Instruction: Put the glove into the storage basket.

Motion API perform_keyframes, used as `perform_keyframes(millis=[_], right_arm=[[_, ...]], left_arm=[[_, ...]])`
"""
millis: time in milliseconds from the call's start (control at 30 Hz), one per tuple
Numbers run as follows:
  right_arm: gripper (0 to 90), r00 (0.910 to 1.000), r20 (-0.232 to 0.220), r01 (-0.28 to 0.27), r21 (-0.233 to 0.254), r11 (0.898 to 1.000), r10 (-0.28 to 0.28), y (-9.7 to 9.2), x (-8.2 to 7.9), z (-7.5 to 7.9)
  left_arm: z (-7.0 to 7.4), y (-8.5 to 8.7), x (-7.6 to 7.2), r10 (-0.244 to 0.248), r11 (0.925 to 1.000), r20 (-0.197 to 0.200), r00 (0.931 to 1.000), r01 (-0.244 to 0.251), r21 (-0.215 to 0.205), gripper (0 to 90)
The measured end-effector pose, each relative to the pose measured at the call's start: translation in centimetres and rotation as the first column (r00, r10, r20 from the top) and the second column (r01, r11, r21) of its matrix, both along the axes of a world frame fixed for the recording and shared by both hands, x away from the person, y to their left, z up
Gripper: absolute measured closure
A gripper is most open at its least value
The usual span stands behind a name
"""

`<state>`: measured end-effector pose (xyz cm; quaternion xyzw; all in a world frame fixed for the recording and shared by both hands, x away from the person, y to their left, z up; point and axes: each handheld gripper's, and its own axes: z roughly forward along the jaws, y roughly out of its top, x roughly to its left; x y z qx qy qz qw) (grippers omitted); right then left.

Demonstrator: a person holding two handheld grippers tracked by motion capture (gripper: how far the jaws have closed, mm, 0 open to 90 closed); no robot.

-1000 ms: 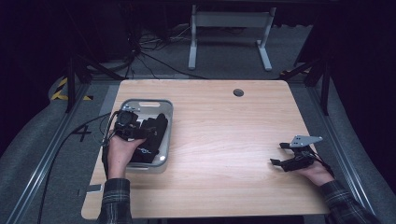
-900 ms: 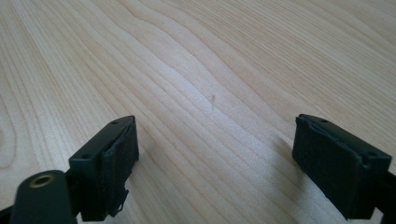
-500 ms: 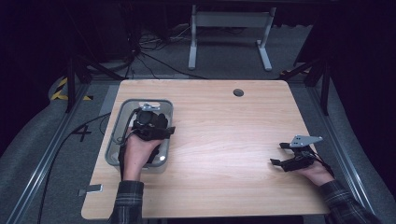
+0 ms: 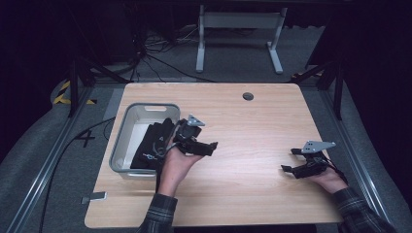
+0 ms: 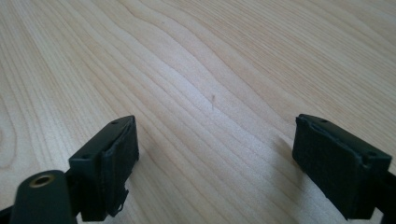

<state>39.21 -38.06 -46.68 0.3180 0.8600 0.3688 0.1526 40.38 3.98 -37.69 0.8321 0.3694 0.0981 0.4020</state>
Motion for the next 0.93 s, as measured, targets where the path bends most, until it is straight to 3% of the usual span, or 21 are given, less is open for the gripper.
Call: perform_keyframes(millis=[200,400,567,700,833,933], right_arm=[[15.3,1.0000,0.000,-0.001,0.000,1.000,0.001,0.0,0.0,0.0],[15.1,1.0000,-0.001,-0.001,0.000,1.000,0.001,0.0,0.0,0.0],[14.8,1.0000,-0.003,-0.007,-0.002,1.000,0.007,0.0,0.0,0.0],[14.7,1.0000,-0.004,-0.007,-0.001,1.000,0.007,0.0,0.0,0.0],[14.3,1.0000,-0.003,-0.007,-0.002,1.000,0.007,0.0,0.0,0.0],[14.2,1.0000,-0.003,-0.007,-0.004,1.000,0.007,0.0,0.0,0.0]], left_arm=[[-2.1,-3.7,-1.2,-0.095,0.9945,-0.011,0.9954,0.096,0.041,15.2],[-4.3,-6.0,-2.1,-0.139,0.9883,-0.011,0.9902,0.139,0.061,15.2],[-5.6,-6.7,-2.4,-0.139,0.9884,0.011,0.9903,0.138,0.063,15.2],[-6.7,-7.1,-2.5,-0.136,0.9886,-0.008,0.9907,0.136,0.064,15.2],[-7.6,-7.4,-2.5,-0.140,0.9850,-0.039,0.9894,0.143,0.096,15.2],[-7.8,-7.6,-2.5,-0.136,0.9853,-0.037,0.9901,0.139,0.099,15.0]])
